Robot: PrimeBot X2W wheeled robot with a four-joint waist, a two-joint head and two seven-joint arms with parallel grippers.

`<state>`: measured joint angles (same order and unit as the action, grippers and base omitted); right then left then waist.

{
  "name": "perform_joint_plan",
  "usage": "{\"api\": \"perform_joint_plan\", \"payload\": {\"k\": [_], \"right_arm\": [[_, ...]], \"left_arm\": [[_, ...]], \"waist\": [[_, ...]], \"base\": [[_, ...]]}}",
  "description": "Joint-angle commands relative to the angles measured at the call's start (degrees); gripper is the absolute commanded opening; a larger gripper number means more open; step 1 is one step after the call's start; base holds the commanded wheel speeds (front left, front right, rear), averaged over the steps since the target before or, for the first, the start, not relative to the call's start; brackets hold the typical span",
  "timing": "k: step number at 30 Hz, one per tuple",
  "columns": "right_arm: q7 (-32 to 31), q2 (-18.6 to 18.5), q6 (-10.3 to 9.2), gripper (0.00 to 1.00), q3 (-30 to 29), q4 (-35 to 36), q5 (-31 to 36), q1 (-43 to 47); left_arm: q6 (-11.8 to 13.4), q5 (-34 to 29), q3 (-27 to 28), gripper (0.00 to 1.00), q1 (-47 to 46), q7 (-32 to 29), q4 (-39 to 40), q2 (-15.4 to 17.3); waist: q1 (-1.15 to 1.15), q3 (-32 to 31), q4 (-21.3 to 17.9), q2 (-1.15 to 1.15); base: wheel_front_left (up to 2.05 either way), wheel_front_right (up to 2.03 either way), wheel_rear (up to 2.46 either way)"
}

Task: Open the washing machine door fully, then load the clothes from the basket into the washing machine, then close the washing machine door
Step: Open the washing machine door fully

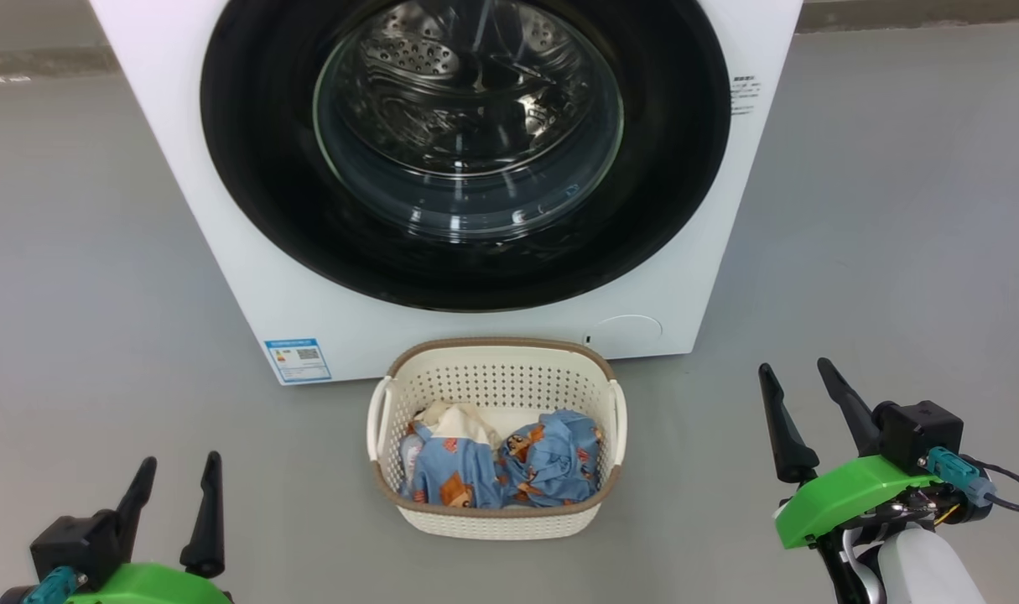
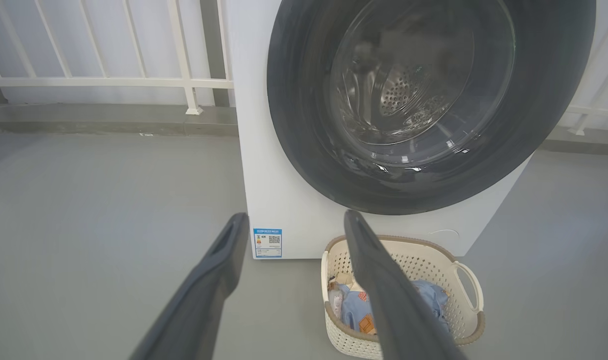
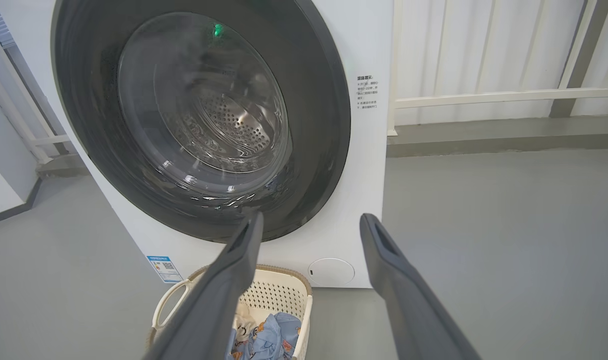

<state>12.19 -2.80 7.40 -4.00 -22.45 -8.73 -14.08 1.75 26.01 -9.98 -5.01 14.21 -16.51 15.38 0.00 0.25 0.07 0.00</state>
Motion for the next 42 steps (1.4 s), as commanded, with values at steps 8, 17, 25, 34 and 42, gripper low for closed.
{"api": "perform_joint_plan", "payload": {"k": [8,17,25,34,42], "right_arm": [[0.2,-0.1,0.09,1.00,1.8,1.5,0.3,-1.1],[0.4,-0.1,0.09,1.00,1.7,1.6,-0.7,-1.4],[0.8,-0.1,0.09,1.00,1.6,1.7,-0.9,-1.8],[1.2,-0.1,0.09,1.00,1.3,1.6,-0.7,-2.0],[1.8,-0.1,0.09,1.00,1.1,1.7,-2.2,-2.4]], "left_arm": [[-0.2,0.7,2.2,1.00,-2.9,0.7,1.6,1.7],[-0.8,1.6,3.0,1.00,-3.0,0.7,2.4,1.5],[-0.9,0.7,3.3,1.00,-3.3,0.8,3.2,1.3],[-1.3,-1.2,4.4,1.00,-2.8,0.8,4.4,0.5],[-2.2,-1.4,6.5,1.00,-2.3,0.8,4.9,-1.2]], "waist": [[0.00,0.5,0.3,0.00],[0.00,1.3,0.5,0.00],[0.00,2.0,0.7,0.00],[0.00,2.5,0.6,0.00],[0.00,3.3,0.9,0.00]], "base": [[1.12,1.12,-2.25],[1.10,1.10,-2.19],[0.49,0.49,-0.98],[0.02,0.02,-0.04],[0.00,0.00,0.00]]}}
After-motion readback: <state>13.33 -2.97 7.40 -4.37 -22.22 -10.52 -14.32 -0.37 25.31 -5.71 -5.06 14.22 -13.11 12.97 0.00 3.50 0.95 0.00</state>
